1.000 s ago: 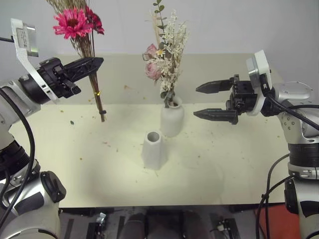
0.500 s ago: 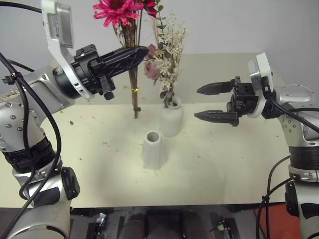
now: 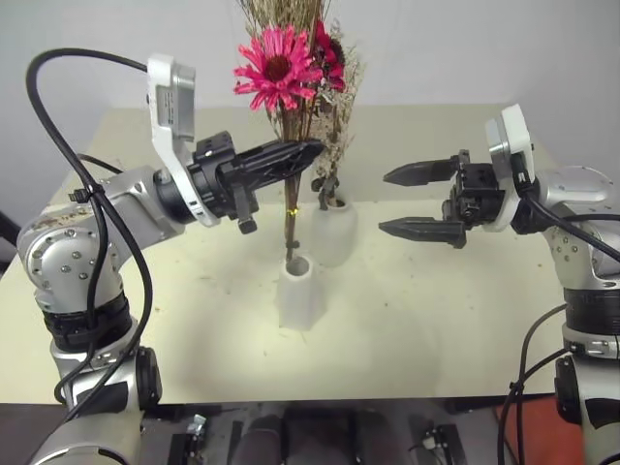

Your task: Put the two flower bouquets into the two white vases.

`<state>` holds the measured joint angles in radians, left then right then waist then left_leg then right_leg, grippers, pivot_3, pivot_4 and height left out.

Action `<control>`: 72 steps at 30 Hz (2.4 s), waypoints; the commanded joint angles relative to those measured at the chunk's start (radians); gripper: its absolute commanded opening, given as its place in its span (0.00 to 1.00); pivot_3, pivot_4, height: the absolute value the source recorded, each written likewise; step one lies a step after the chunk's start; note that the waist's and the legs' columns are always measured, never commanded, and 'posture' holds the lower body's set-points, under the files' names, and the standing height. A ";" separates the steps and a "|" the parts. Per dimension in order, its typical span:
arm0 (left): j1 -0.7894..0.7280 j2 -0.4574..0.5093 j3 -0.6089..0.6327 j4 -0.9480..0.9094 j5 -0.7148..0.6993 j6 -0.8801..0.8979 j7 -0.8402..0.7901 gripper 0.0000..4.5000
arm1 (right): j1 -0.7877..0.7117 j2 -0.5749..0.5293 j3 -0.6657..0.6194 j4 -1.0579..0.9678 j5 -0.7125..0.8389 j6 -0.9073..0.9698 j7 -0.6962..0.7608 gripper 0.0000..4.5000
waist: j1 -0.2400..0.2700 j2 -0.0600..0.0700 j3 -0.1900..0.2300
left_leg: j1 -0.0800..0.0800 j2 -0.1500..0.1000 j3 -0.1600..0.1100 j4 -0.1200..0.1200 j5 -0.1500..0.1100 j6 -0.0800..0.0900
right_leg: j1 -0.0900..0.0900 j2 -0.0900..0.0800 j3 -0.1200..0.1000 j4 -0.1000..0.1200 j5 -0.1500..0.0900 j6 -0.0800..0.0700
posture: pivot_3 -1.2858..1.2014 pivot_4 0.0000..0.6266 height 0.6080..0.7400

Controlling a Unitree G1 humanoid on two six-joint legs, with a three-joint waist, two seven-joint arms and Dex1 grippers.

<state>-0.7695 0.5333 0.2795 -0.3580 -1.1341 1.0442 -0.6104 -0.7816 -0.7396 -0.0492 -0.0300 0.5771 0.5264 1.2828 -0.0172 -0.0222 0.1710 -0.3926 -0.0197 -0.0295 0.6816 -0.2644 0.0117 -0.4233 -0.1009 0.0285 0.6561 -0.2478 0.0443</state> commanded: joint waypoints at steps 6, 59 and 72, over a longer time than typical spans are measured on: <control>0.048 -0.013 -0.048 -0.043 0.044 -0.116 -0.014 0.01 | 0.005 -0.017 -0.042 -0.048 0.036 0.005 -0.013 1.00 | 0.001 0.000 0.000 | 0.000 0.000 0.000 0.000 0.000 0.000 | 0.000 0.000 0.000 -0.001 0.000 0.000 | 0.52 0.24 1.00; 0.371 0.120 -0.013 -0.179 0.012 -0.127 -0.005 1.00 | 0.033 -0.024 -0.039 -0.066 0.056 0.010 -0.055 1.00 | 0.000 0.000 0.000 | 0.001 0.001 0.002 -0.001 -0.001 0.001 | 0.001 0.002 0.003 -0.007 0.000 0.000 | 0.52 0.24 1.00; 0.671 0.376 0.313 -0.221 -0.032 -0.129 -0.095 1.00 | 0.090 -0.043 -0.033 -0.071 0.036 0.010 -0.061 1.00 | 0.005 0.000 0.000 | 0.002 0.001 0.002 -0.002 -0.001 0.002 | 0.002 0.001 0.004 -0.008 0.000 0.000 | 0.52 0.24 1.00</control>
<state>-0.1125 0.8820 0.5270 -0.5586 -1.1553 0.9341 -0.6750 -0.6968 -0.7637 -0.0554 -0.0776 0.6113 0.5360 1.2260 -0.0118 -0.0222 0.1710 -0.3903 -0.0182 -0.0273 0.6799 -0.2658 0.0142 -0.4213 -0.0996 0.0320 0.6480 -0.2477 0.0442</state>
